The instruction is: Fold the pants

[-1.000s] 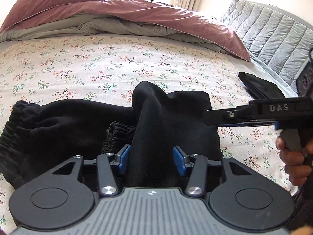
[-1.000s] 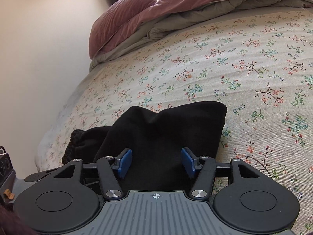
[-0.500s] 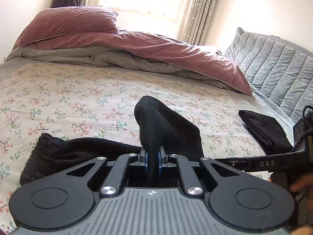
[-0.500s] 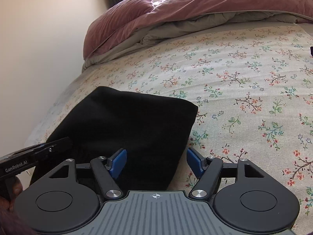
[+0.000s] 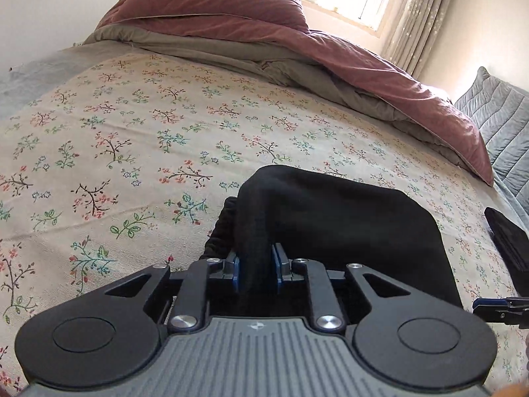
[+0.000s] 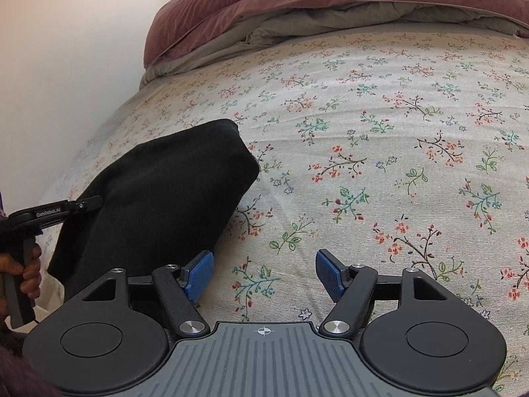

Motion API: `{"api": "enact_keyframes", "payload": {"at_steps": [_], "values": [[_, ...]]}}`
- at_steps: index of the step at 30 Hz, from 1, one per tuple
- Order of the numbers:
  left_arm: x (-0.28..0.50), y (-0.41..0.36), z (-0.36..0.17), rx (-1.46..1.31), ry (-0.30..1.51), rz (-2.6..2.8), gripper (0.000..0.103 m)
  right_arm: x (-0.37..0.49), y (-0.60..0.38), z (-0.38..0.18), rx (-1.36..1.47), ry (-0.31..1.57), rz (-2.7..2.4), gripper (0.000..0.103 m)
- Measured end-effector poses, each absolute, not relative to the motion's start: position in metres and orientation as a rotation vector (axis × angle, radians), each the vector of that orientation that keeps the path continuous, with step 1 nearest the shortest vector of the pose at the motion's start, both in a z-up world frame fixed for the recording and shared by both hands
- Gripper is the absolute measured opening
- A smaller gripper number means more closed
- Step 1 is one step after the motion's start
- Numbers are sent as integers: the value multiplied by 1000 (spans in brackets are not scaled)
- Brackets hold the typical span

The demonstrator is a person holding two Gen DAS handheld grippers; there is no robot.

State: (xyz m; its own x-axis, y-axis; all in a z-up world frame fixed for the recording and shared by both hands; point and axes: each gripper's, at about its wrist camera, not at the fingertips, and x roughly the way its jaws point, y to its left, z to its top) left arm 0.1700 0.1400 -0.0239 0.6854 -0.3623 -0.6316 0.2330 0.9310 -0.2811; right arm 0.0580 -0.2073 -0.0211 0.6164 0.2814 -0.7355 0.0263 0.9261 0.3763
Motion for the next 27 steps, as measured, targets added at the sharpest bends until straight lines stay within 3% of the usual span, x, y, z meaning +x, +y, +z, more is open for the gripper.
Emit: {"api": "enact_keyframes", "payload": {"at_steps": [4, 6, 12, 22, 24, 26, 27], "values": [[176, 152, -18, -247, 775, -418, 68, 62, -201, -29, 364, 929, 171, 69], [181, 154, -16, -238, 788, -430, 94, 64, -201, -31, 380, 936, 187, 75], [216, 170, -46, -426, 954, -562, 93, 75, -198, -39, 510, 941, 257, 79], [224, 189, -71, -588, 955, -660, 86, 102, -197, -63, 753, 926, 325, 80], [222, 189, -72, -619, 958, -673, 77, 110, -193, -68, 785, 914, 342, 77], [221, 189, -78, -681, 962, -683, 70, 116, -186, -73, 810, 901, 347, 58], [220, 189, -80, -704, 957, -683, 67, 118, -182, -77, 811, 898, 331, 54]]}}
